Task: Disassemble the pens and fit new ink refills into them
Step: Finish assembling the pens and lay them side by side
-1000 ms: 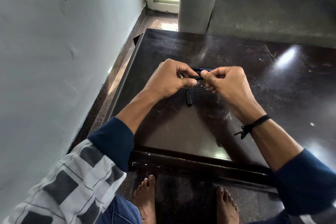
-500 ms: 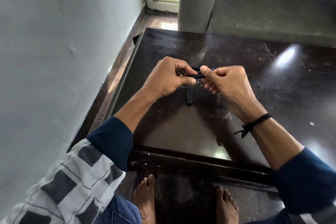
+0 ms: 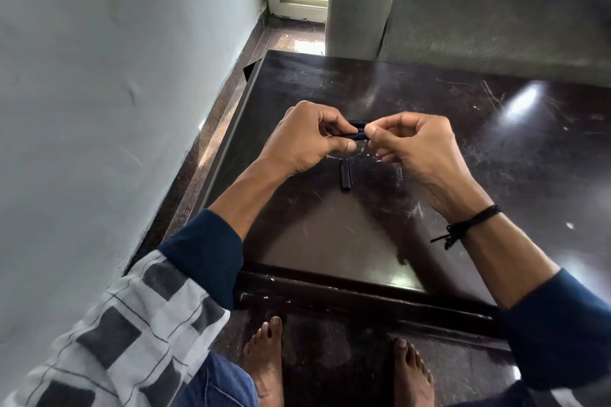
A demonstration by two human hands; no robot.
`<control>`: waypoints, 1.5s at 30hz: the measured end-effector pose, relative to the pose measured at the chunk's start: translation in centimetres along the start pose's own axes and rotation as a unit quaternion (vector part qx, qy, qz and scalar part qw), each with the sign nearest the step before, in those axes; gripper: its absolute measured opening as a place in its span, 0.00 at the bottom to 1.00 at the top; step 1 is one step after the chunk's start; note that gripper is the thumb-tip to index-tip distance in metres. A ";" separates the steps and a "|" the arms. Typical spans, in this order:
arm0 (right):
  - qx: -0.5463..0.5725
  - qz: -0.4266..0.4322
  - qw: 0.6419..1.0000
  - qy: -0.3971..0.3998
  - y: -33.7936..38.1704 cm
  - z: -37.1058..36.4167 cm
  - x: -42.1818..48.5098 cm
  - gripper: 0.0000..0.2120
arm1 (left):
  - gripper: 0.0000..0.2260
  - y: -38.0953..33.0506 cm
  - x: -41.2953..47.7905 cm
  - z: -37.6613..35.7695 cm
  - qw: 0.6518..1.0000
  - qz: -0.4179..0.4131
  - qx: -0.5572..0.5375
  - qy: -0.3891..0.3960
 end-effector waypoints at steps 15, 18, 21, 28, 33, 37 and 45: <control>-0.013 0.012 1.000 -0.002 0.3 0.2 0.0 0.03 | 0.09 -0.1 -0.1 -0.2 0.999 -0.009 0.028 -0.025; -0.032 -0.001 0.999 -0.012 -0.1 -0.1 0.0 0.07 | 0.09 0.1 -0.1 -0.5 0.999 -0.013 0.040 -0.027; -0.039 -0.017 0.999 -0.015 -0.2 -0.1 0.0 0.10 | 0.09 0.2 -0.1 -0.7 0.998 -0.013 0.050 -0.021; -0.062 -0.005 0.998 -0.011 0.0 0.0 0.0 0.10 | 0.08 0.1 -0.1 -0.7 0.998 -0.012 0.058 -0.024; -0.016 -0.027 0.999 -0.033 -0.2 -0.5 -0.2 0.12 | 0.08 -0.3 -0.3 -0.4 0.996 -0.024 0.080 -0.033; -0.025 -0.060 0.996 -0.055 -0.7 -0.5 -0.2 0.17 | 0.09 0.0 0.2 1.4 0.995 -0.018 0.046 -0.083; -0.381 0.117 0.916 0.042 0.3 -3.8 -2.0 0.15 | 0.07 0.6 0.4 2.0 0.992 0.006 -0.034 -0.123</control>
Point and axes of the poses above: each hand's wrist, its own x-axis towards the middle knuckle, its own z-axis out of the back of the hand, y = z × x, the point moved 3 cm from there along x, towards the middle knuckle, and after that the axes turned 11 degrees about -x, right-handed, at the moved point
